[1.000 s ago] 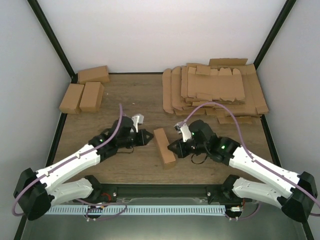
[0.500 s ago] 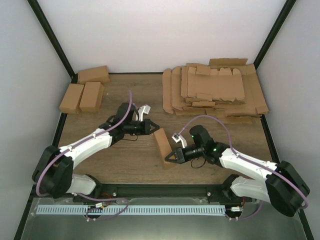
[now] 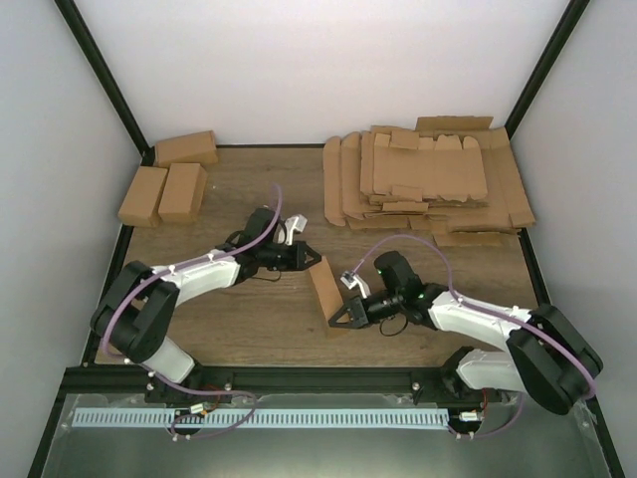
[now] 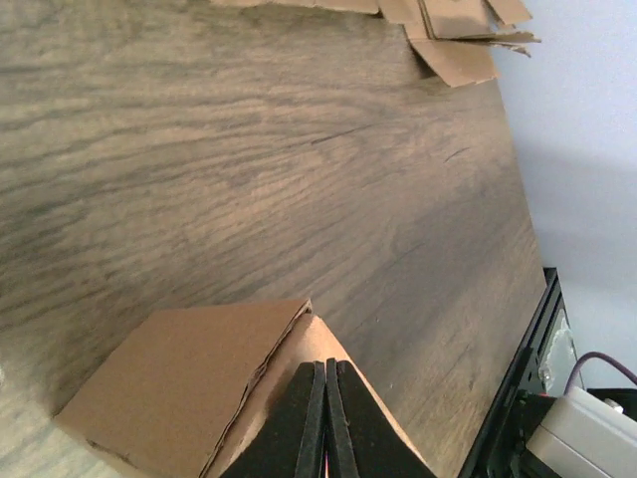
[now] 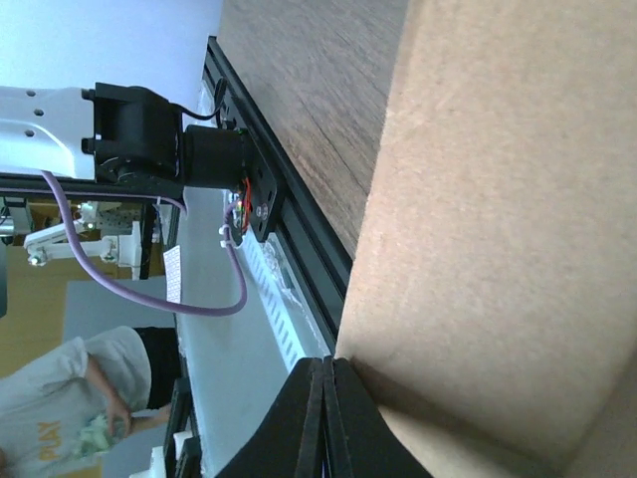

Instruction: Fold the paper box

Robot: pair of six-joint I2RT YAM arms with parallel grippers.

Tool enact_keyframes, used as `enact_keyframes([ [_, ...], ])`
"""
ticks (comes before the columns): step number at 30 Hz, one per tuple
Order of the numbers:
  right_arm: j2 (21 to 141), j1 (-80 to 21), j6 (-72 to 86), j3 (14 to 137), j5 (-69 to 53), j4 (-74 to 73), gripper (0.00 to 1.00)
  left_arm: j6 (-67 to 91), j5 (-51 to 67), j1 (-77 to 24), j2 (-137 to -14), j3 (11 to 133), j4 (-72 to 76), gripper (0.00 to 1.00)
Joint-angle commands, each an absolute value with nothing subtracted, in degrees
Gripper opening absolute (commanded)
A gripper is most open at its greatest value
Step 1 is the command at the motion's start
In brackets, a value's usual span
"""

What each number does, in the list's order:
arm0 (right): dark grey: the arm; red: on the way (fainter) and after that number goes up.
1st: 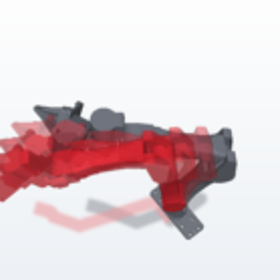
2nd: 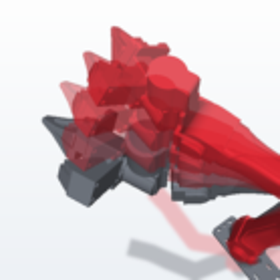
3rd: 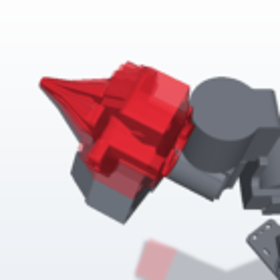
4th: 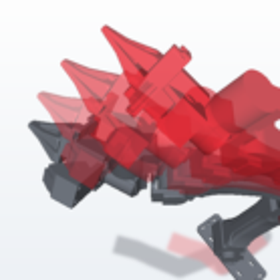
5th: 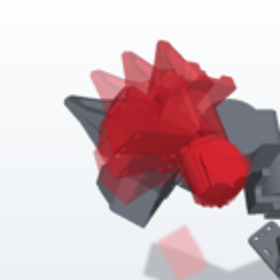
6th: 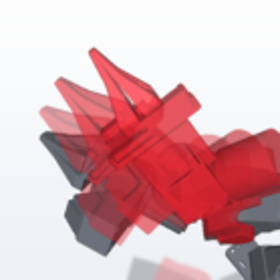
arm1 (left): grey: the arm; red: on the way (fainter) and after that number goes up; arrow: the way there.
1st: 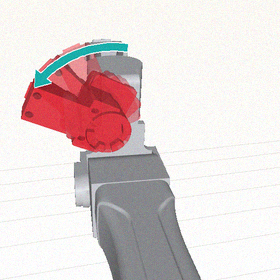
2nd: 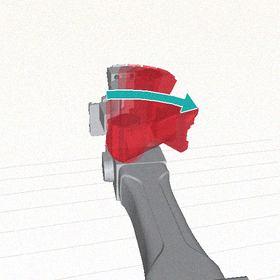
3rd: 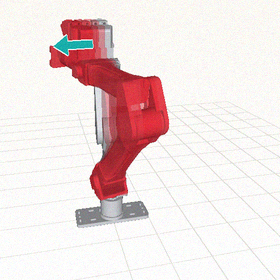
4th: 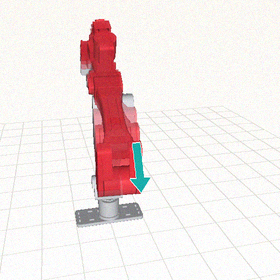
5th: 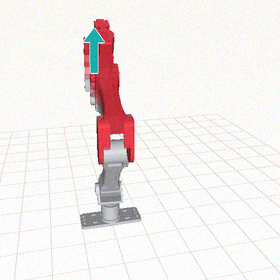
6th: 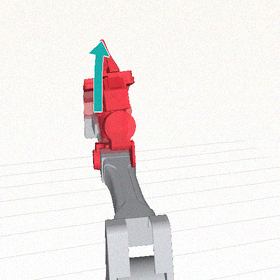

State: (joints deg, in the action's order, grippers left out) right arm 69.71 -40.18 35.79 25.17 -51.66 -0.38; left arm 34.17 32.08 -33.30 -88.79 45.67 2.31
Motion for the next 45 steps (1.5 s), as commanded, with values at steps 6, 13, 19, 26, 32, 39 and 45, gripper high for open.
enact_keyframes([
  [6,67.01,-39.64,32.68,30.62,-48.56,-8.41,0.01,32.46,30.80,-33.05,-92.87,45.58,4.31,0.04],
  [13,64.06,-39.55,32.13,35.02,-49.63,-11.24,0.01,31.52,28.64,-33.05,-86.43,49.84,-1.54,0.05],
  [19,70.34,-39.46,32.90,28.27,-47.24,-6.88,0.01,33.22,30.30,-33.22,-91.58,47.41,1.42,0.05],
  [26,70.51,-39.46,30.72,29.19,-43.01,-11.11,0.02,32.50,25.80,-33.18,-92.30,45.47,-0.83,0.04],
  [32,66.30,-39.59,26.29,34.77,-41.35,-20.15,0.06,30.97,20.31,-33.22,-85.32,48.36,-7.20,0.10],
  [39,64.89,-39.81,25.10,39.87,-35.78,-26.91,0.10,32.13,16.21,-33.18,-76.52,47.24,-11.14,0.23],
  [45,64.23,-42.00,25.37,45.89,-25.78,-33.59,0.30,35.05,17.26,-33.22,-69.00,43.29,-13.49,0.42],
])
